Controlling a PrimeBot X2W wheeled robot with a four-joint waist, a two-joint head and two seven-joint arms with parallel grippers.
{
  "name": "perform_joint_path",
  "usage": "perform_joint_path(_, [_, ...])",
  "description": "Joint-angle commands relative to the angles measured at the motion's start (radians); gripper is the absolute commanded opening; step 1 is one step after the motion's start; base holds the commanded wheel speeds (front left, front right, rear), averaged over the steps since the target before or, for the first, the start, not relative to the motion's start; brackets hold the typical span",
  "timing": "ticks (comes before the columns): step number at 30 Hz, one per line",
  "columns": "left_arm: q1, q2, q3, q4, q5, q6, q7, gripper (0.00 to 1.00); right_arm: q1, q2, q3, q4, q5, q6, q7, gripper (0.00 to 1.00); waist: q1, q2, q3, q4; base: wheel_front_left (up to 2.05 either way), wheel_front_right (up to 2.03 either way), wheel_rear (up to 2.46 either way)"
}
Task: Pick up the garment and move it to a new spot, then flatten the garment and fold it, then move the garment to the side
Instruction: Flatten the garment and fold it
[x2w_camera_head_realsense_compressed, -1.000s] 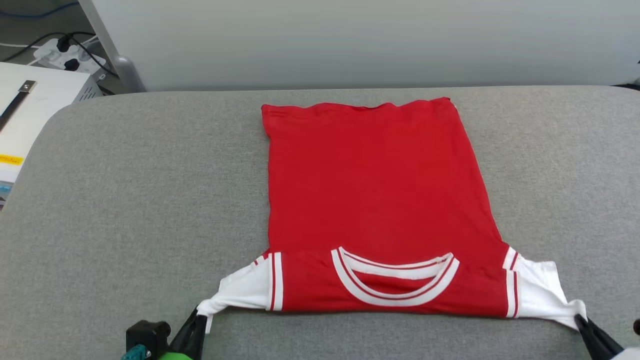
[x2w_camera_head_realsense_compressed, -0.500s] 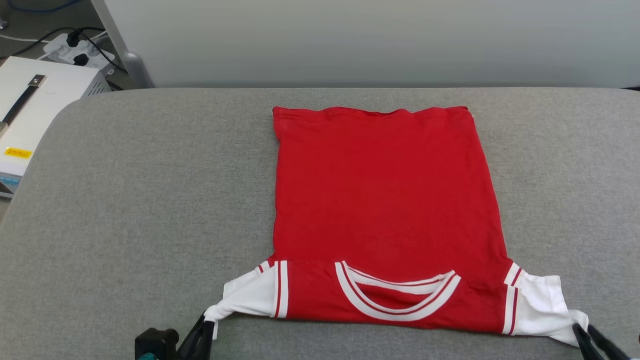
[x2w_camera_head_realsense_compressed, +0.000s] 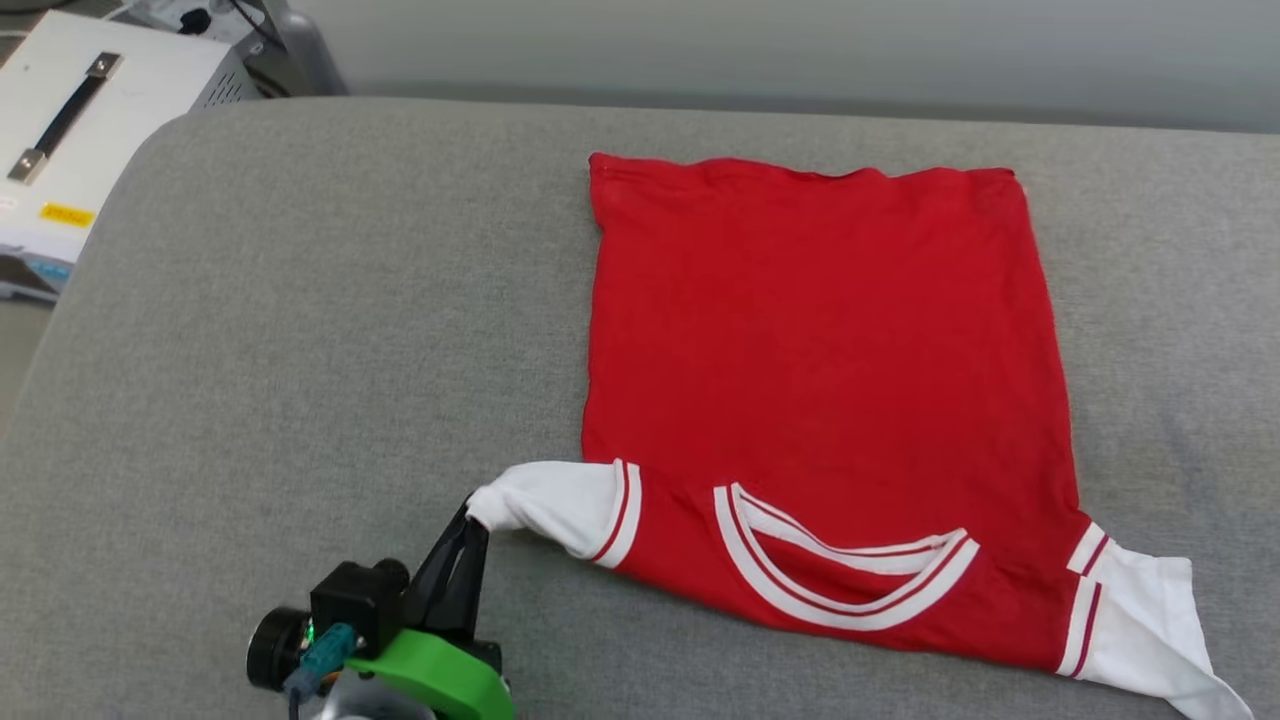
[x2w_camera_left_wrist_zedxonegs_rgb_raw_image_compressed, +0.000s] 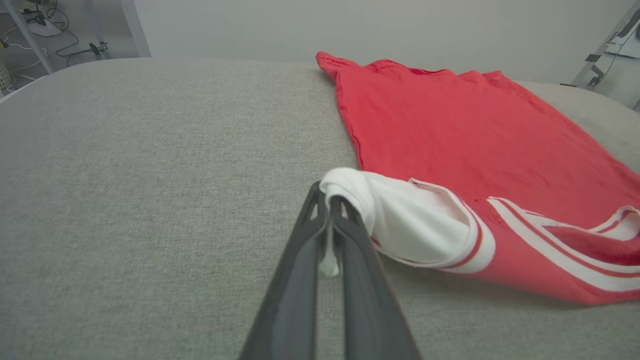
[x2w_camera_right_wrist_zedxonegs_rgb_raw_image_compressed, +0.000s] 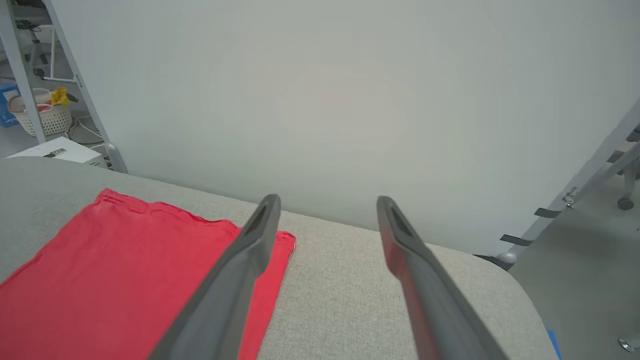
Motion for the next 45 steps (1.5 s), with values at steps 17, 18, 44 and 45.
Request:
perform_joint_path(17, [-0.152, -0.102, -0.032, -0.130, 0.096, -0.043, -0.006, 0.00, -0.726, -0.098, 0.297, 0.451, 0.031, -0.001, 0.831, 1.00, 0.0001, 0.0000, 0.341, 0.206, 0.00, 0.00, 0.00])
perform_joint_path(18, [-0.157, -0.107, -0.033, -0.134, 0.100, -0.045, -0.006, 0.00, -0.742, -0.095, 0.298, 0.473, 0.027, -0.001, 0.844, 1.00, 0.0001, 0.0000, 0.353, 0.212, 0.00, 0.00, 0.00])
perform_joint_path(44, [-0.174, -0.161, 0.004, -0.112, 0.154, -0.089, -0.006, 0.00, -0.742, -0.048, 0.385, 0.675, 0.079, -0.001, 0.698, 0.00, 0.0001, 0.0000, 0.363, 0.208, 0.00, 0.00, 0.00])
perform_joint_path(45, [-0.168, -0.161, 0.009, -0.107, 0.155, -0.089, -0.006, 0.00, -0.742, -0.046, 0.388, 0.668, 0.089, -0.001, 0.674, 0.00, 0.0001, 0.0000, 0.347, 0.200, 0.00, 0.00, 0.00])
